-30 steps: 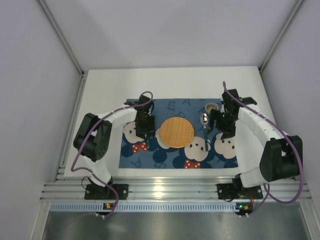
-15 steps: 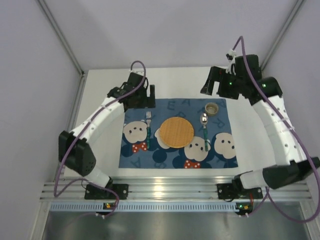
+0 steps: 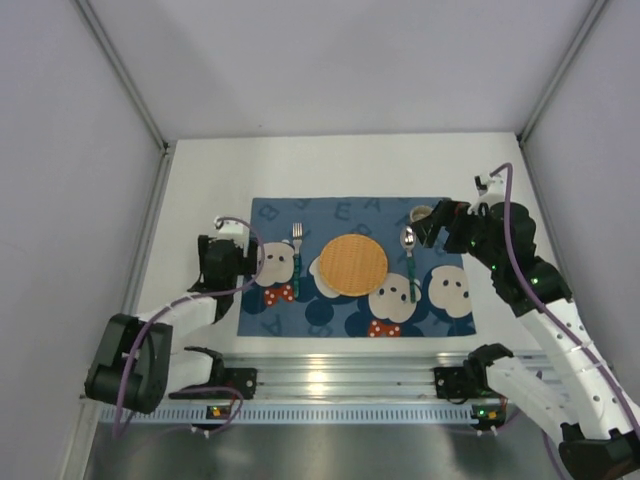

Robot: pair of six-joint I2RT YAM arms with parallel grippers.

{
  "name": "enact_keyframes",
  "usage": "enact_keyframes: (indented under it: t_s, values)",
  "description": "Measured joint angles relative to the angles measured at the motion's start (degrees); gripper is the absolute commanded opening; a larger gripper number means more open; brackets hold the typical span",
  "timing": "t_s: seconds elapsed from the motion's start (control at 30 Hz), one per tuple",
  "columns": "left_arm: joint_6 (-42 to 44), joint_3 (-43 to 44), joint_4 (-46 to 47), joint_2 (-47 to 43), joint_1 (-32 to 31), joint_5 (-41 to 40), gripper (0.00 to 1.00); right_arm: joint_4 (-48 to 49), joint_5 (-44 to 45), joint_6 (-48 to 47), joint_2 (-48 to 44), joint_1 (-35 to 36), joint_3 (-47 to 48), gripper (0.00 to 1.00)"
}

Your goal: Set the dinner table for one person

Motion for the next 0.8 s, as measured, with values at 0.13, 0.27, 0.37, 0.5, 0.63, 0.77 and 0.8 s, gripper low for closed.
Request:
enact_keyframes:
  t_s: [0.13,0.27,0.37,0.5,0.63,0.77,0.8]
  values:
    - [0.66,-1.33,10.78,5.51,6.34,4.31,0.98,2.29,-0.90,-1.86,-0.04,0.00,0.48,1.00]
    - [1.09,-0.20,18.60,12.68,8.48,7.67,0.99,2.89,-1.77,-1.49,0.22,0.00,0.52,1.00]
    - [-0.35,2.16,22.49,18.29,11.06,10.95,0.99,3.15,-3.15,-0.76,1.42,0.00,0.74,1.00]
    - [-2.19,2.19,26.12,20.57,13.97,14.40,0.97,3.43,-4.87,-0.24,3.78,0.00,1.66,1.00]
    - [-3.23,-0.17,31.80,21.07,14.25,15.61,0.98,3.82,-6.43,-0.37,5.86,0.00,2.40,1.00]
    - [-3.54,-0.20,33.14,21.11,14.25,15.98,0.98,3.54,-3.02,-0.24,8.41,0.00,2.51,1.00]
    - [-3.56,-0.20,33.57,21.11,14.25,15.98,0.98,3.21,-1.40,-0.26,9.42,0.02,2.67,1.00]
